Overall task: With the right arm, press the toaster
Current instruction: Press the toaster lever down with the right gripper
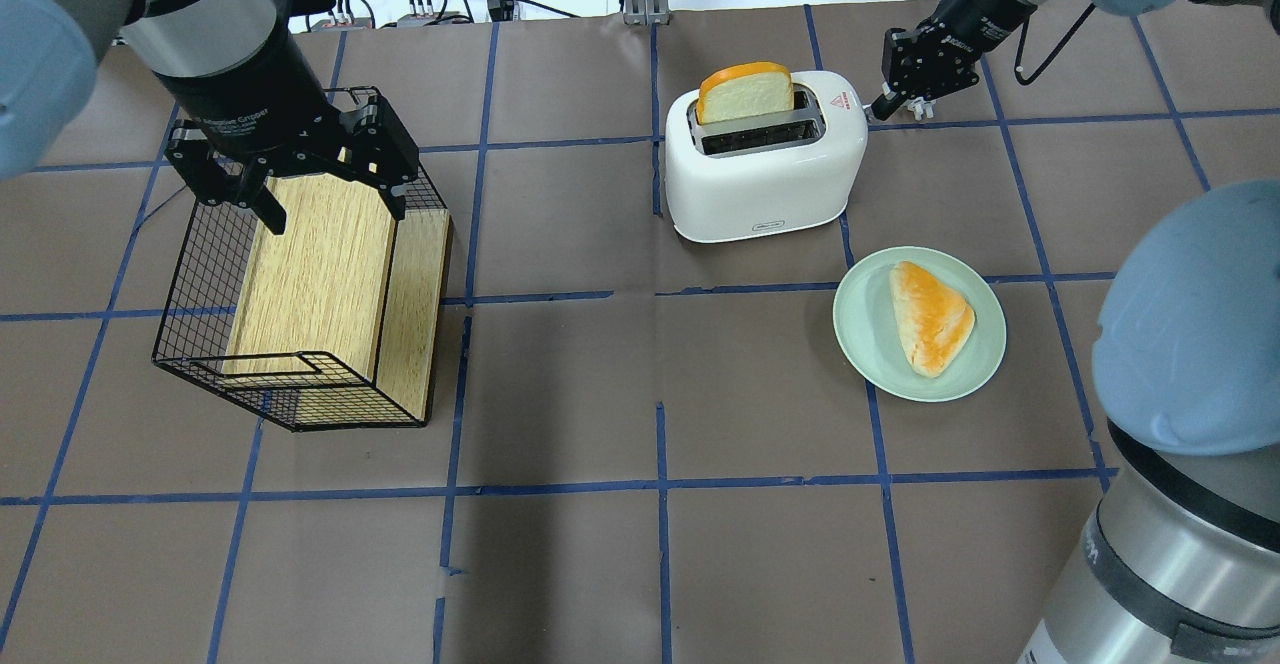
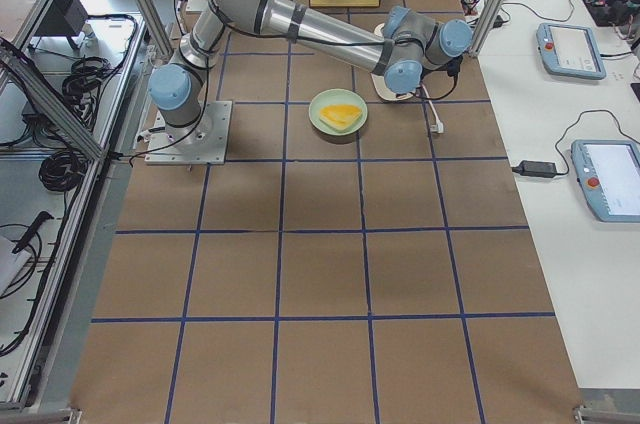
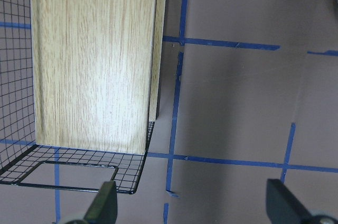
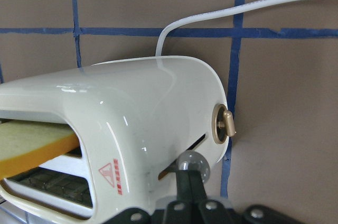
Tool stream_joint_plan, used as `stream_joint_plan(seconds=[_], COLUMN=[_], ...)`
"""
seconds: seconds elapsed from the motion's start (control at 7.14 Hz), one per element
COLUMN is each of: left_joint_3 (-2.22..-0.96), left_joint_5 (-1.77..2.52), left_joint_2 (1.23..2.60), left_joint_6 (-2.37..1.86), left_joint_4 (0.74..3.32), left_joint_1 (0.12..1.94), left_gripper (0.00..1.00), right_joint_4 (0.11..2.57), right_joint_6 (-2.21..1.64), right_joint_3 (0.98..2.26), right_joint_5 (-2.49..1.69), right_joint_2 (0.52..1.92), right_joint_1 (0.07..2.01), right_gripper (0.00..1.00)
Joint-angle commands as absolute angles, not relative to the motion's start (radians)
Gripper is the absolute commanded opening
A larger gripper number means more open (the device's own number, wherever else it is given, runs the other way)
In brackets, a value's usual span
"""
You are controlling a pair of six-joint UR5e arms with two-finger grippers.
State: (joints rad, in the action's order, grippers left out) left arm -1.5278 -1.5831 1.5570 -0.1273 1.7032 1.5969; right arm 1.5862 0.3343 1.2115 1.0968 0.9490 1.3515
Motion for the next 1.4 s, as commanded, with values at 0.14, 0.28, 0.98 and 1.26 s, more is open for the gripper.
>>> stream_joint_plan(seconds=[0.14,0.28,0.98,1.26], left_joint_3=[-1.528,-1.528,-1.528,-1.528], left_joint_5=[-1.583,-1.583,-1.583,-1.583], left_joint_2=[1.557,1.557,1.557,1.557], left_joint_6=[-0.127,-0.127,-0.127,-0.127], left_joint_4=[1.703,1.703,1.704,1.704], left_joint_1=[1.597,1.597,1.597,1.597], left_gripper=[1.00,1.00,1.00,1.00], right_joint_4=[1.592,1.595,1.603,1.603], right_joint_6=[0.336,0.336,0.336,0.318], right_joint_3=[1.207,1.207,1.200,1.178], right_joint_5=[1.097,1.097,1.095,1.112], right_joint_2=[0.910,0.902,0.871,0.880], right_joint_1=[1.351,1.351,1.353,1.353], right_gripper=[0.04,0.04,0.04,0.13])
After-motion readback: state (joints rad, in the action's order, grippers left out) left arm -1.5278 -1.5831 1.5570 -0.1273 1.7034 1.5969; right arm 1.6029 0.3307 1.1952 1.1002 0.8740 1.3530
